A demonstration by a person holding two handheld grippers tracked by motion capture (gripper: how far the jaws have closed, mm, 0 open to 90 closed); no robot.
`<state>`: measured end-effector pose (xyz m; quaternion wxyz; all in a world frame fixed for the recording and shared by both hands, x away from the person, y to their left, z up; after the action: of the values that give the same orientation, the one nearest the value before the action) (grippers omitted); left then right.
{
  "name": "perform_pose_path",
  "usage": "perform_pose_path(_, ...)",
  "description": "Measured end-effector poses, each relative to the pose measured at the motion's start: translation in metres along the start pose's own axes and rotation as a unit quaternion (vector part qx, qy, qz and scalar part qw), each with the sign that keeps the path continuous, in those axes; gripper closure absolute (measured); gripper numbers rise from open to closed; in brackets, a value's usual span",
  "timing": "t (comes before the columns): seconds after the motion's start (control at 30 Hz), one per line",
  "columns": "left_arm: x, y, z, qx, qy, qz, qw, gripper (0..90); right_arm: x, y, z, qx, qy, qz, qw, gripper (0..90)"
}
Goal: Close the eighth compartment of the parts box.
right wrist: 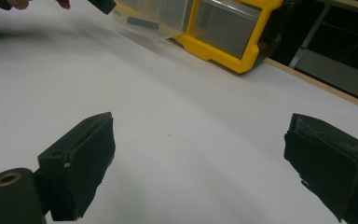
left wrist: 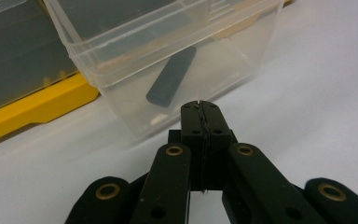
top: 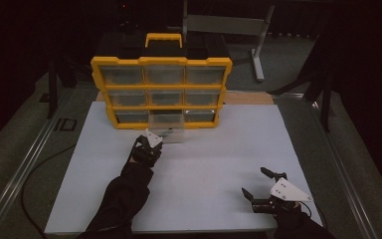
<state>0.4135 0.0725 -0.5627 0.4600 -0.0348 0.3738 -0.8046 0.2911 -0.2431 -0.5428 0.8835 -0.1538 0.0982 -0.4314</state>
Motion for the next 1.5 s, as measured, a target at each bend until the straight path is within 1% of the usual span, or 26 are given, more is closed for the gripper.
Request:
perform_pose_path(0.03, 0.000, 0.000, 0.001, 0.000, 0.003, 0.002, 1.0000, 90.0, 0.000, 0.000, 0.000, 0.000, 0.000, 0.000, 1.0000, 8.4)
perform_pose_path(0.1, 0.000, 0.001, 0.002, 0.005, -0.001, -0.001, 1.0000, 90.0, 0.000, 0.000, 0.000, -0.001, -0.001, 0.001, 1.0000, 8.4)
perform_pose_path(0.27, 0.000, 0.004, 0.002, 0.004, -0.003, -0.001, 1.0000, 90.0, 0.000, 0.000, 0.000, 0.000, 0.000, 0.000, 1.0000, 8.4)
perform_pose_path(0.4, -0.002, 0.007, 0.003, 0.006, -0.008, 0.000, 1.0000, 90.0, 0.000, 0.000, 0.000, 0.000, -0.001, 0.001, 1.0000, 8.4)
perform_pose_path(0.7, -0.004, 0.010, 0.004, 0.005, -0.006, 0.004, 1.0000, 90.0, 0.000, 0.000, 0.000, 0.001, 0.000, 0.000, 1.0000, 8.4)
perform_pose_path(0.8, -0.004, 0.011, 0.004, 0.001, -0.002, 0.002, 1.0000, 90.0, 0.000, 0.000, 0.000, 0.001, 0.000, 0.000, 1.0000, 8.4)
perform_pose_path(1.0, -0.004, 0.013, 0.004, -0.003, -0.003, 0.000, 1.0000, 90.0, 0.000, 0.000, 0.000, 0.001, 0.001, 0.000, 1.0000, 8.4)
perform_pose_path(1.27, -0.008, 0.014, 0.005, -0.005, -0.006, 0.003, 1.0000, 90.0, 0.000, 0.000, 0.000, 0.001, 0.001, 0.000, 1.0000, 8.4)
perform_pose_path(1.37, -0.008, 0.014, 0.005, -0.008, 0.002, 0.005, 1.0000, 90.0, 0.000, 0.000, 0.000, 0.001, 0.001, 0.001, 1.0000, 8.4)
perform_pose_path(1.5, -0.009, 0.015, 0.005, -0.009, 0.002, 0.006, 0.9999, 90.0, 0.000, 0.000, 0.000, 0.000, 0.000, 0.001, 1.0000, 8.4)
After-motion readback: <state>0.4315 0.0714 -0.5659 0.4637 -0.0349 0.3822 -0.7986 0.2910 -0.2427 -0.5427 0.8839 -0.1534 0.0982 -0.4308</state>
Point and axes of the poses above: each handheld gripper's, and its own axes: y roughly forward along the jaws, z roughly out of its top, x roughly to its right, the point moved 9 cm from there along y, roughly forward along the jaws, and after that the axes turned 14 degrees about y, right-handed, at the moved point
